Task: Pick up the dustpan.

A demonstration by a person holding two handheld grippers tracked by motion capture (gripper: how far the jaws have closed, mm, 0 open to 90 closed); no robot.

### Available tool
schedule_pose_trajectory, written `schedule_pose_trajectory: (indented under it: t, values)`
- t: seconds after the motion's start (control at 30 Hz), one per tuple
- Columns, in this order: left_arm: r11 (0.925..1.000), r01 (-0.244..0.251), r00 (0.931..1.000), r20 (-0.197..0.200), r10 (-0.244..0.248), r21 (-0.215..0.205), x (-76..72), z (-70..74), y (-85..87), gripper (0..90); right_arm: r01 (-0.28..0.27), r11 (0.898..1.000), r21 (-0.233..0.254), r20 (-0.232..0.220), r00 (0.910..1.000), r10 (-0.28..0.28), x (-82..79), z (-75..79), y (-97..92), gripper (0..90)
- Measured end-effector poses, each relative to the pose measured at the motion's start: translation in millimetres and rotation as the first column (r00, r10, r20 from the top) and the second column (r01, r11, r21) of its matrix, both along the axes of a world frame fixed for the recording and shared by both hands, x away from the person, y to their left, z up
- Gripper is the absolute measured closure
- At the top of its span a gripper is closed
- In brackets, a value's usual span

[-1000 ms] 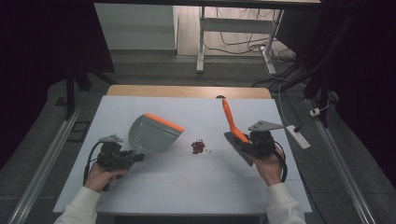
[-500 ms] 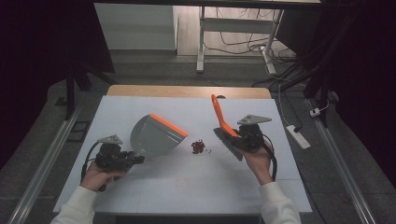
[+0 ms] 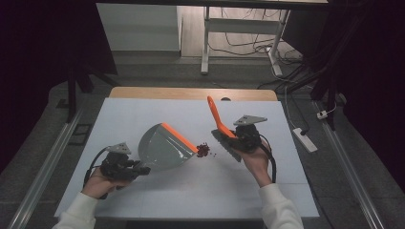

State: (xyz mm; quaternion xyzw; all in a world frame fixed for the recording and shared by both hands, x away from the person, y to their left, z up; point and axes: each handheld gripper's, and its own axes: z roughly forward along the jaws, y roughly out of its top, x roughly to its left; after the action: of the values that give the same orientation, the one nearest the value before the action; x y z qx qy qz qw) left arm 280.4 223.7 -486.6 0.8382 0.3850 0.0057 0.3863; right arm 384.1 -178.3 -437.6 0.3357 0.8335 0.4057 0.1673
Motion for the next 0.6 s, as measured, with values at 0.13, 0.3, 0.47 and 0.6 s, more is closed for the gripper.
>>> schedule_pose_trajectory:
  t: [0.13, 0.3, 0.47, 0.6]
  values:
    - [0.9991, 0.039, 0.9992, -0.002, -0.039, 0.014, -1.3, 0.2, -5.5, 61.2, -0.002, 1.0, 0.001, 0.002, 1.0, 0.002, 3.9, -1.8, 4.3, 69.9]
    - [0.9955, 0.079, 0.9968, -0.018, -0.078, 0.052, -4.2, -2.5, -13.4, 61.2, -0.004, 1.0, -0.001, -0.008, 1.0, 0.004, 4.8, -5.6, 6.8, 69.9]
    - [0.993, 0.1, 0.9948, -0.025, -0.099, 0.062, -5.9, -3.3, -17.0, 61.2, -0.008, 1.0, 0.001, -0.012, 0.9999, 0.008, 5.2, -6.5, 7.5, 69.9]
    - [0.9925, 0.102, 0.9946, -0.029, -0.1, 0.068, -5.3, -3.6, -20.8, 61.2, -0.002, 1.0, -0.004, -0.016, 0.9999, 0.002, 6.3, -8.6, 6.4, 69.9]
